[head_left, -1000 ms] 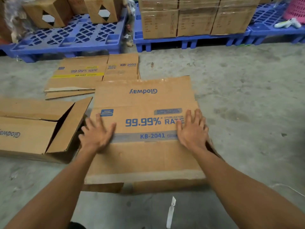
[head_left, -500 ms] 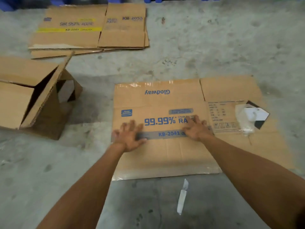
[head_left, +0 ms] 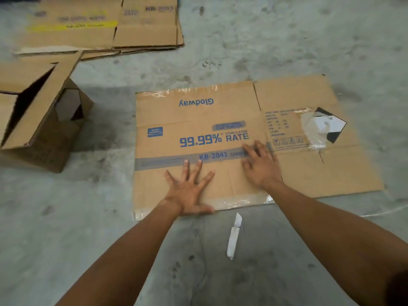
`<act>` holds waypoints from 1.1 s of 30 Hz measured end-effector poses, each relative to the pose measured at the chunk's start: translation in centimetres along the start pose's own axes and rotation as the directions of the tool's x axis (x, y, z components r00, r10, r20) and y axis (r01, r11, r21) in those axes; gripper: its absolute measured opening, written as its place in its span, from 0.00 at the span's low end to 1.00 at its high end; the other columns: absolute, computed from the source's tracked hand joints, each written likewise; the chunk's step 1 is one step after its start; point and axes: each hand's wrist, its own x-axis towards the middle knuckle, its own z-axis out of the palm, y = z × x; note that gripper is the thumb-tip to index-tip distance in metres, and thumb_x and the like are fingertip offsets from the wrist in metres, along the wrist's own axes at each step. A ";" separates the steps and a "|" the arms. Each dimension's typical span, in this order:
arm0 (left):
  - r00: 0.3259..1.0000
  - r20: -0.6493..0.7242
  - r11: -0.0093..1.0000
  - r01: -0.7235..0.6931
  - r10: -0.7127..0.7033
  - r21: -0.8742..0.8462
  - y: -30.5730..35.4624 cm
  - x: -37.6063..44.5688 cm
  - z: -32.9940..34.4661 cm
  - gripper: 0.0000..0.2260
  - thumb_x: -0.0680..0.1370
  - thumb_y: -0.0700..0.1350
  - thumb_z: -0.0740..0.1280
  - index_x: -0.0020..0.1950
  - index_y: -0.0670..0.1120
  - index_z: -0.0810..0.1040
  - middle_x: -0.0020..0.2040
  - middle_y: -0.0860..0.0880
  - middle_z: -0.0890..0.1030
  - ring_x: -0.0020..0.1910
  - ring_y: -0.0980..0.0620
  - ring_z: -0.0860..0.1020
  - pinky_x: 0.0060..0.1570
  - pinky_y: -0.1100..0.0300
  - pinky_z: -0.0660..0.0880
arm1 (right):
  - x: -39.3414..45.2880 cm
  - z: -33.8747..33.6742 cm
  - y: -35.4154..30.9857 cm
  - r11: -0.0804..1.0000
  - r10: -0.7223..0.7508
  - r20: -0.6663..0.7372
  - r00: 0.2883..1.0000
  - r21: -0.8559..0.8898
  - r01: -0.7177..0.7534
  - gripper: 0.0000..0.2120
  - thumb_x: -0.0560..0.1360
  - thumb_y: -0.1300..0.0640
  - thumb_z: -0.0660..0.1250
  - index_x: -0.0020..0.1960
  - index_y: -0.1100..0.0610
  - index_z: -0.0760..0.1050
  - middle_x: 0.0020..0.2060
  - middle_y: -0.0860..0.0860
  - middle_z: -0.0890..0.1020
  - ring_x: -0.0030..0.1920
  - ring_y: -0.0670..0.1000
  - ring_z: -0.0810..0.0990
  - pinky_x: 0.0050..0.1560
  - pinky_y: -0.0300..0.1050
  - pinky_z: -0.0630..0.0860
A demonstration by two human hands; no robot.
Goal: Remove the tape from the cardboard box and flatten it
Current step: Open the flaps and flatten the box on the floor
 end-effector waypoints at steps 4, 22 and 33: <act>0.995 -0.032 0.979 -0.086 0.093 0.182 0.3 -1.6 0.3 0.44 0.70 0.72 0.60 0.75 0.67 0.34 0.79 0.48 0.35 0.77 0.35 0.40 0.62 0.24 0.56 | -5.3 1.9 4.6 0.963 0.270 -0.100 0.958 0.038 -0.268 0.27 0.79 0.36 0.48 0.77 0.36 0.49 0.79 0.48 0.45 0.78 0.61 0.42 0.71 0.73 0.43; 0.955 -0.107 0.955 0.263 -0.278 -0.138 -6.6 -1.1 0.1 0.43 0.71 0.54 0.72 0.76 0.70 0.47 0.79 0.54 0.45 0.78 0.47 0.49 0.59 0.32 0.71 | 1.0 1.6 0.0 0.996 -0.080 -0.010 0.997 -0.029 0.080 0.29 0.77 0.31 0.44 0.76 0.32 0.42 0.78 0.49 0.37 0.76 0.59 0.31 0.71 0.70 0.34; 0.905 -0.048 0.876 0.393 -0.422 -0.278 -9.9 0.8 -2.5 0.41 0.68 0.41 0.76 0.76 0.60 0.61 0.76 0.46 0.55 0.71 0.40 0.64 0.69 0.51 0.67 | 3.7 2.5 -5.2 0.990 -0.143 -0.017 0.990 0.017 0.143 0.34 0.73 0.27 0.49 0.76 0.32 0.43 0.77 0.57 0.33 0.76 0.56 0.28 0.72 0.64 0.31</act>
